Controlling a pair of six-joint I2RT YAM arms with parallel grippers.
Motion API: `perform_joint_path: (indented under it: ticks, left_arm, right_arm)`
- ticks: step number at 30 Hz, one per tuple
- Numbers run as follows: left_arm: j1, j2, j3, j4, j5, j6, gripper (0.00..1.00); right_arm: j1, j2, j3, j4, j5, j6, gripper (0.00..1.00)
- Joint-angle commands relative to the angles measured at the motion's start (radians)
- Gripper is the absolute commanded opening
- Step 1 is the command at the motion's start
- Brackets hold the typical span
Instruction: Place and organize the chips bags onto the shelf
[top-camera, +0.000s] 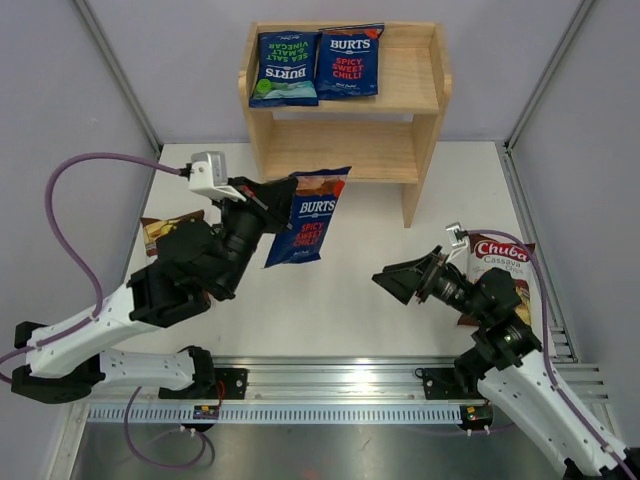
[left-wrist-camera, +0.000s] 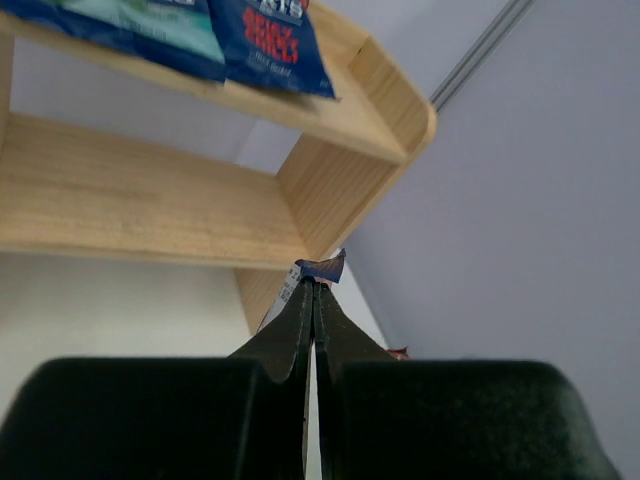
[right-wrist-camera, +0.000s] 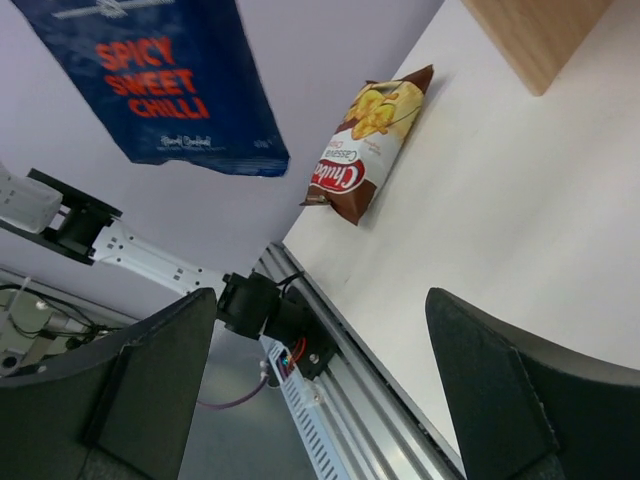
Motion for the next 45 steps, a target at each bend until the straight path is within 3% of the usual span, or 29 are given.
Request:
perform_joint_path:
  ticks: [1,7,13,26,29,32,33,34,36,37,39,42,44,45]
  left_arm:
    - [-0.005,-0.006,0.079,0.078,-0.006,0.069,0.00]
    - [-0.005,-0.002,0.139,0.136,0.088,0.043,0.00]
    - [-0.007,0.006,0.133,0.169,0.168,-0.011,0.00]
    - [-0.019,-0.016,0.078,0.219,0.303,-0.124,0.00]
    - [-0.019,-0.031,0.047,0.232,0.303,-0.138,0.00]
    - [-0.021,-0.040,0.030,0.233,0.291,-0.146,0.00]
    - [-0.021,-0.042,0.027,0.233,0.288,-0.149,0.00]
    - [-0.021,-0.045,0.015,0.235,0.283,-0.149,0.00]
    - [-0.019,-0.048,0.007,0.230,0.258,-0.149,0.00]
    - [-0.019,-0.049,0.007,0.216,0.239,-0.147,0.00]
    - [-0.019,-0.043,0.032,0.180,0.211,-0.130,0.00]
    - [-0.016,-0.022,0.115,0.045,0.171,-0.068,0.00]
    - [0.007,-0.009,0.174,-0.041,0.208,-0.009,0.01]
    - [0.015,-0.009,0.188,-0.070,0.209,0.023,0.08]
  right_arm:
    - [0.006,0.122,-0.029,0.513,-0.139,0.120,0.93]
    - [0.059,0.346,-0.049,0.897,-0.104,0.150,0.94]
    - [0.277,0.531,0.058,0.937,0.071,-0.043,0.96]
    - [0.294,0.739,0.155,1.172,0.057,-0.103,0.94]
    - [0.294,0.734,0.157,1.212,0.044,-0.108,0.86]
    - [0.294,0.722,0.158,1.213,0.022,-0.122,0.70]
    - [0.296,0.714,0.158,1.212,0.019,-0.119,0.63]
    - [0.294,0.706,0.157,1.204,0.008,-0.119,0.50]
    - [0.294,0.683,0.155,1.181,-0.010,-0.116,0.39]
    - [0.294,0.668,0.155,1.136,-0.025,-0.117,0.30]
    - [0.294,0.610,0.146,1.068,-0.030,-0.126,0.24]
    - [0.294,0.489,0.157,0.815,-0.019,-0.163,0.10]
    - [0.294,0.393,0.178,0.581,-0.036,-0.205,0.08]
    - [0.294,0.358,0.187,0.509,-0.042,-0.212,0.07]
